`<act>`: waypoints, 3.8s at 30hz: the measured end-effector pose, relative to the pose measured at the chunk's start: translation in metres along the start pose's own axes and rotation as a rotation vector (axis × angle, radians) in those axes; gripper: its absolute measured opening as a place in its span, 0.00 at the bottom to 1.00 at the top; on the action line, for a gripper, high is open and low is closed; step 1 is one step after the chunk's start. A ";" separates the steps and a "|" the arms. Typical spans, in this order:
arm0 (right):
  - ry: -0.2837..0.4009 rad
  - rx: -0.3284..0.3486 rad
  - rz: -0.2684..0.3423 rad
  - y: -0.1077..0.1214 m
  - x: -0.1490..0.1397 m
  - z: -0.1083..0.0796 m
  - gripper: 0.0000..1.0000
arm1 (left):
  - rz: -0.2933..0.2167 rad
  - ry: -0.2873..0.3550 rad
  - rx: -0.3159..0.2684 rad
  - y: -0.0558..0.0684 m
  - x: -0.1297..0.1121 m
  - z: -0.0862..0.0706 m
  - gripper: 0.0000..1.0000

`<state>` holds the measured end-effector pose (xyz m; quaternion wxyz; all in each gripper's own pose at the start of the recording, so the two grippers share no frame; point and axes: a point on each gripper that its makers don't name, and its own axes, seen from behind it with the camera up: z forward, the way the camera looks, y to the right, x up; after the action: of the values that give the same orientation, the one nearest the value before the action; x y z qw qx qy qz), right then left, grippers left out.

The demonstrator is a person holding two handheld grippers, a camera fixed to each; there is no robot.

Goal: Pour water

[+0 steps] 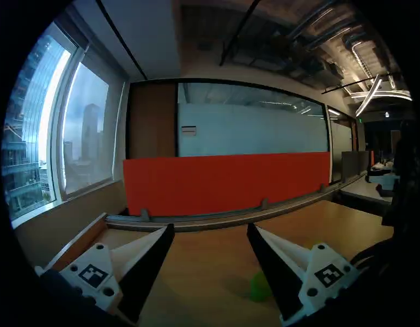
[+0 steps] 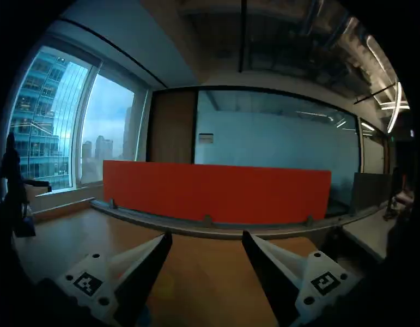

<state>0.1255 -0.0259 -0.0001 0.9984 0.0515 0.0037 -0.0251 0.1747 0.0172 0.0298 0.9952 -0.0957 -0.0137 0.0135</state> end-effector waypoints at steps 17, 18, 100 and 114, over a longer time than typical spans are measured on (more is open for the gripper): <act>-0.016 0.244 0.064 -0.040 0.006 0.001 1.00 | -0.020 0.023 -0.214 0.035 0.026 0.006 0.99; -0.016 0.262 0.061 -0.044 0.006 0.001 1.00 | -0.018 0.023 -0.229 0.038 0.026 0.006 0.99; -0.504 0.666 -0.202 -0.116 -0.177 -0.038 1.00 | 0.148 -0.352 -0.576 0.093 -0.152 0.012 1.00; -0.560 0.672 -0.218 -0.121 -0.215 -0.035 1.00 | 0.150 -0.412 -0.584 0.096 -0.189 0.020 1.00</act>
<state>-0.0955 -0.1319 -0.0455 0.8803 0.3632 -0.2695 -0.1431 -0.0173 0.1097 0.0263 0.8985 -0.3719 -0.2100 0.1011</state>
